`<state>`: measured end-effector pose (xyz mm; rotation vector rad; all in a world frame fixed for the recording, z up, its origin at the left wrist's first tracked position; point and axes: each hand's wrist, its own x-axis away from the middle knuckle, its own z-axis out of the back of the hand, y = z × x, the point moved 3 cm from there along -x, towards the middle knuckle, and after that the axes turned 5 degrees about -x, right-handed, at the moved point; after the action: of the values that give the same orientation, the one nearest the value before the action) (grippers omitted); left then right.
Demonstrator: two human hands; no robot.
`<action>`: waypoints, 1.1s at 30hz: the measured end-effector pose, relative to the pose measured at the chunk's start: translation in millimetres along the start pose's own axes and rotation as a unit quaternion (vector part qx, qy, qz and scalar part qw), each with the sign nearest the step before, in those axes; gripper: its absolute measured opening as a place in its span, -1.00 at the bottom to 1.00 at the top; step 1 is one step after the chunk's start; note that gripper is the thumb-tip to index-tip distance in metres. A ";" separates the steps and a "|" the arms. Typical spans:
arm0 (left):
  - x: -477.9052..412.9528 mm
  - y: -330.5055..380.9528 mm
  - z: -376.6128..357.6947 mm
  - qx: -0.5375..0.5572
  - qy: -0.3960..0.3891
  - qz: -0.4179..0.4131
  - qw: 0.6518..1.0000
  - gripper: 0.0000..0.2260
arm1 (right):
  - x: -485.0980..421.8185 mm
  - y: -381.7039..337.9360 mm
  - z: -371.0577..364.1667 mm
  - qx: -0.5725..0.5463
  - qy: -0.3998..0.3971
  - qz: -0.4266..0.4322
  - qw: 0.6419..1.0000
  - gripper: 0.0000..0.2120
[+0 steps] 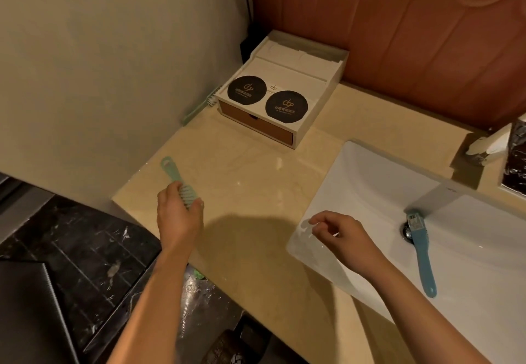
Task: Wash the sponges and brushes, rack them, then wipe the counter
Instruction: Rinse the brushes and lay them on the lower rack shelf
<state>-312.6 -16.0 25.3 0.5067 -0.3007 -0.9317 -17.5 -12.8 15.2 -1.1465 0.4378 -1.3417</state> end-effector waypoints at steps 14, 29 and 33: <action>30.4 84.7 -16.2 0.143 -0.324 -0.267 0.896 -0.69 | -25.9 -82.0 6.4 0.320 0.006 0.225 0.920 -0.41; -44.6 98.8 -5.6 0.220 -0.273 -0.148 0.925 -0.75 | -72.2 -71.2 14.8 0.056 -0.009 0.122 0.991 -0.74; -99.7 89.3 -16.8 0.163 -0.116 -0.029 0.979 -0.73 | -79.7 -60.9 23.5 0.054 0.030 0.080 0.995 -0.70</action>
<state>-300.4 114.8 56.0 0.7103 -0.6607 -1.0059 -50.4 79.0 48.5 -0.9639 0.4859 -1.2475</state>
